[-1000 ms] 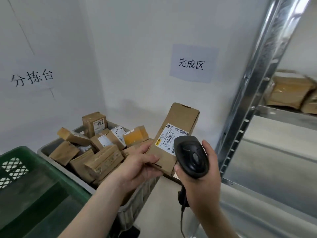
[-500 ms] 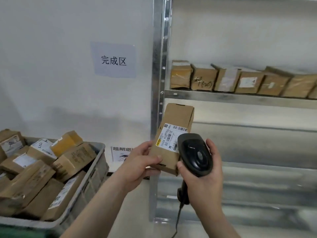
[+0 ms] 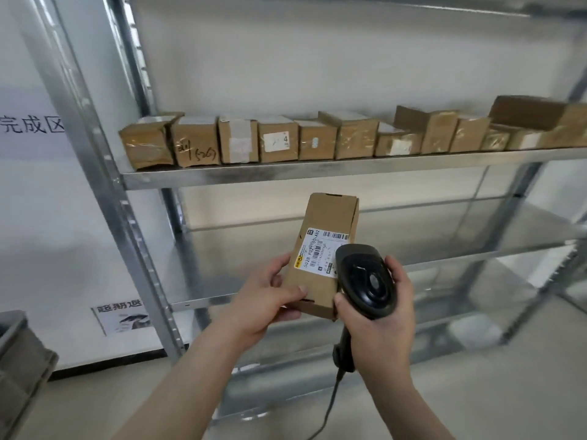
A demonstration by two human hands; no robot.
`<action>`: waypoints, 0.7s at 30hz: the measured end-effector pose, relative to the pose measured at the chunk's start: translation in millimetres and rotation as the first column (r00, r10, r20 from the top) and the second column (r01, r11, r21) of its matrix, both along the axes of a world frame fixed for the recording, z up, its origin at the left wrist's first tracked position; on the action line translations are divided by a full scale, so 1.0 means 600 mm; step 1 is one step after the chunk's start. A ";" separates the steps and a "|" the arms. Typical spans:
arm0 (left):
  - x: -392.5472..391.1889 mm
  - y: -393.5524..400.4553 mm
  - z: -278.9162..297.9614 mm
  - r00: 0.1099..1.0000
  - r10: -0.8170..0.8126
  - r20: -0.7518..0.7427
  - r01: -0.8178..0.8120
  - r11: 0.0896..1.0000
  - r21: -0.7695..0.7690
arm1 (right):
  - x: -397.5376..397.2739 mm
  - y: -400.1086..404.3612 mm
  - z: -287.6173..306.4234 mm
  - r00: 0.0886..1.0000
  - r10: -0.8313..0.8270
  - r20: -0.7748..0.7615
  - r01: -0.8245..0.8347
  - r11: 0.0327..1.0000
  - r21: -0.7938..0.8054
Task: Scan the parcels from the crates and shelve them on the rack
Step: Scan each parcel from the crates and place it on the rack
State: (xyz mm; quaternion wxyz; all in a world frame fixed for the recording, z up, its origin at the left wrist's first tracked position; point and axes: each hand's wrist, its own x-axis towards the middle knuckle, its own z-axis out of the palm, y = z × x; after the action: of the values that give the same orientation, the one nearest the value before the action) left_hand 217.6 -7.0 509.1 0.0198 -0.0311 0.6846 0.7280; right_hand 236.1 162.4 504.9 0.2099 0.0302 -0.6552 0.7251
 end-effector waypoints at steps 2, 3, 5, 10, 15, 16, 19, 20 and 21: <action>-0.023 0.056 0.003 1.000 -0.011 -0.019 0.011 0.999 -0.033 | -0.021 0.052 0.001 0.999 -0.034 -0.005 0.034 0.999 -0.002; -0.034 0.084 0.004 0.999 -0.018 -0.030 0.017 0.999 -0.049 | -0.031 0.078 0.002 0.999 -0.050 -0.008 0.050 0.999 -0.007; -0.055 0.136 0.009 0.998 -0.034 -0.058 0.030 0.997 -0.076 | -0.050 0.127 0.004 0.996 -0.084 -0.013 0.084 0.996 -0.018; -0.116 0.243 0.016 0.985 -0.133 -0.107 0.120 0.986 -0.117 | -0.097 0.229 0.005 0.986 -0.166 -0.005 0.165 0.985 -0.050; -0.197 0.319 0.024 0.962 -0.235 -0.142 0.214 0.965 -0.148 | -0.161 0.299 0.009 0.970 -0.243 -0.007 0.242 0.968 -0.068; -0.216 0.332 0.024 0.956 -0.256 -0.147 0.234 0.960 -0.152 | -0.176 0.310 0.009 0.965 -0.262 -0.009 0.261 0.963 -0.067; -0.276 0.372 0.024 0.925 -0.340 -0.172 0.310 0.934 -0.176 | -0.225 0.347 0.006 0.942 -0.335 -0.015 0.334 0.940 -0.069; -0.298 0.386 0.026 0.911 -0.370 -0.184 0.338 0.923 -0.183 | -0.240 0.359 0.007 0.932 -0.363 -0.016 0.361 0.931 -0.056; -0.320 0.401 0.027 0.896 -0.399 -0.196 0.364 0.912 -0.190 | -0.256 0.372 0.009 0.922 -0.388 -0.018 0.387 0.921 -0.037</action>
State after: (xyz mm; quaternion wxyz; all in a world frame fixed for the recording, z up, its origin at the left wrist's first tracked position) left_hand 25.3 233.7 525.5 0.0805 0.1872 0.7270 0.6557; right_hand 82.7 385.9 510.2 0.3577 -0.0942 -0.6336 0.6795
